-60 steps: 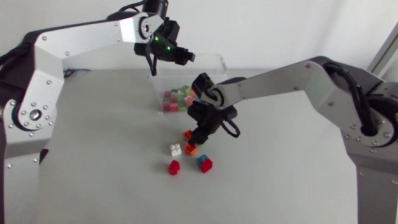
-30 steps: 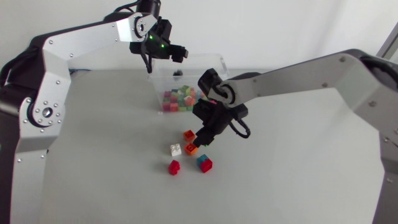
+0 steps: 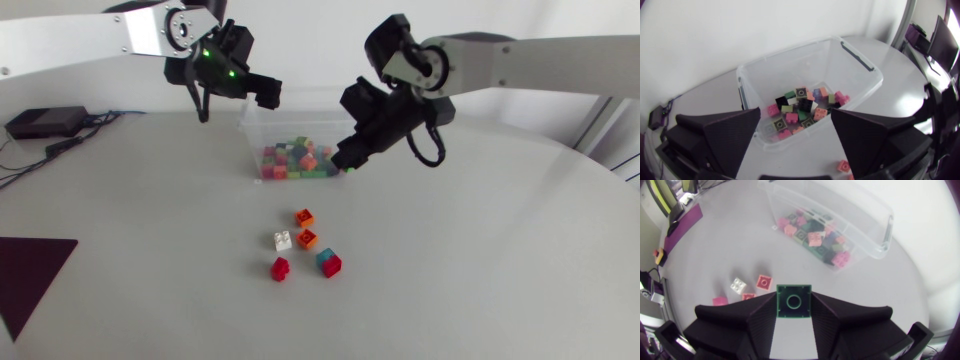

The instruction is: Place the duplo bricks in the container

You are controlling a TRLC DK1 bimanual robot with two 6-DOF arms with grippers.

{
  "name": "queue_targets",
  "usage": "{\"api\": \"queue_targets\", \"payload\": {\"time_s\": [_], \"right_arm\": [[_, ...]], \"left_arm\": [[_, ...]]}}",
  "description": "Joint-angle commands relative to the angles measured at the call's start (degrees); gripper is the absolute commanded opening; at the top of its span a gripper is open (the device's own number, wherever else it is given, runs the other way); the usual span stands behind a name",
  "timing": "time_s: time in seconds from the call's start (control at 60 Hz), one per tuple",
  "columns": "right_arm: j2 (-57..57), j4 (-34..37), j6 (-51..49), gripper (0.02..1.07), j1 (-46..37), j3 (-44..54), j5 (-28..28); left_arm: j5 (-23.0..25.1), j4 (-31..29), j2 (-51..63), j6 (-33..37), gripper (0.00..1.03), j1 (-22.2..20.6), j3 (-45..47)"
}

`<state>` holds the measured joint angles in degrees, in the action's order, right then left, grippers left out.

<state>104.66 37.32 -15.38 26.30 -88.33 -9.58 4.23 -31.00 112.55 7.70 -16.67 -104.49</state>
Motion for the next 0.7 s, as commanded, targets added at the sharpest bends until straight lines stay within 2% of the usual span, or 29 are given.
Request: {"api": "queue_targets", "payload": {"time_s": [0.0, 0.15, 0.3, 0.683], "right_arm": [[-0.60, 0.38, 1.67, 0.30, -0.82, -2.63, -0.87], [0.28, -1.29, 3.51, 0.30, -1.70, -5.97, -0.96], [1.86, -3.22, 5.18, 0.30, -2.40, -9.05, -1.14], [5.73, -8.40, 7.38, 0.30, -3.10, -13.35, -1.40]], "left_arm": [[0.43, -0.37, -5.50, 4.78, 1.00, -0.30, 7.28], [1.31, -1.60, -11.48, 10.05, 0.99, -0.47, 17.21], [1.31, -5.91, -15.43, 13.48, 0.99, -2.32, 23.45], [1.40, -8.20, -19.65, 13.74, 0.99, -7.06, 35.23]]}}
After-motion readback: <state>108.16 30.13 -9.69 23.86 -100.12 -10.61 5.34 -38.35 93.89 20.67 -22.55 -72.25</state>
